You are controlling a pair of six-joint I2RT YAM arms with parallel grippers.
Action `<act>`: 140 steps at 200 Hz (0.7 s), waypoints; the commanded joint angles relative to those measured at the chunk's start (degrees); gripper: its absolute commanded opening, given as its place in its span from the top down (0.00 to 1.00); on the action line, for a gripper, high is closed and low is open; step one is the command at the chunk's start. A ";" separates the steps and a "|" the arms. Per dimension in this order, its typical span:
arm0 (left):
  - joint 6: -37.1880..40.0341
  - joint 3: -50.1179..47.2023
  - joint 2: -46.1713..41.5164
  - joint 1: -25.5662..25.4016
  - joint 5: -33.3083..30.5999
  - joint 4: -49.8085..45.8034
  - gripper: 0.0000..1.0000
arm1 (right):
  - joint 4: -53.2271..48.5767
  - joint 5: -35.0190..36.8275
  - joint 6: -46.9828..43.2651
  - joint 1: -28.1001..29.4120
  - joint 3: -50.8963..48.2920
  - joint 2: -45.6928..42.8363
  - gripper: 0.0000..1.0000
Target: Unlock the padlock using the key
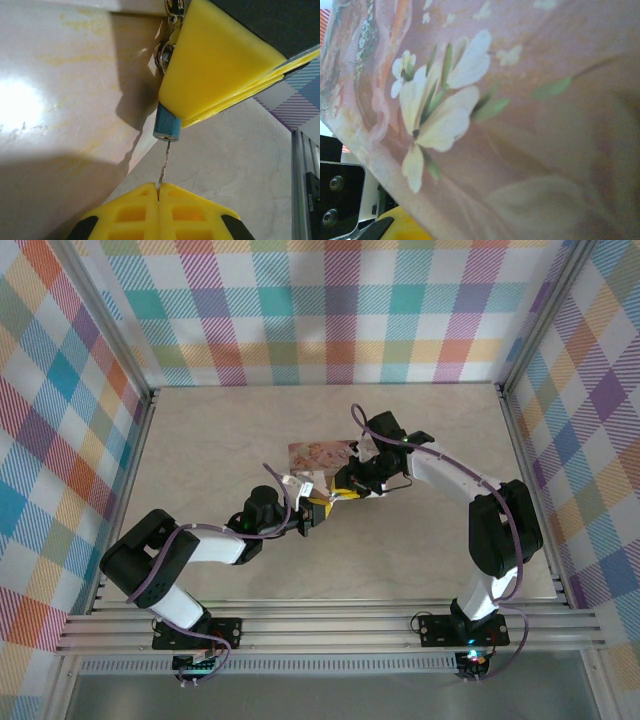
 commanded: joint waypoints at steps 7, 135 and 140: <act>0.86 -0.98 -1.77 -0.52 -2.58 3.03 1.00 | 1.37 -4.68 -0.07 -0.14 0.30 -2.02 1.00; 0.88 -1.59 -4.35 -0.60 -2.83 3.38 1.00 | 2.15 -5.52 0.31 -0.30 -0.31 -1.48 1.00; 0.87 -1.60 -4.37 -0.60 -2.79 3.40 1.00 | 2.32 -5.54 0.39 -0.28 -0.36 -1.41 1.00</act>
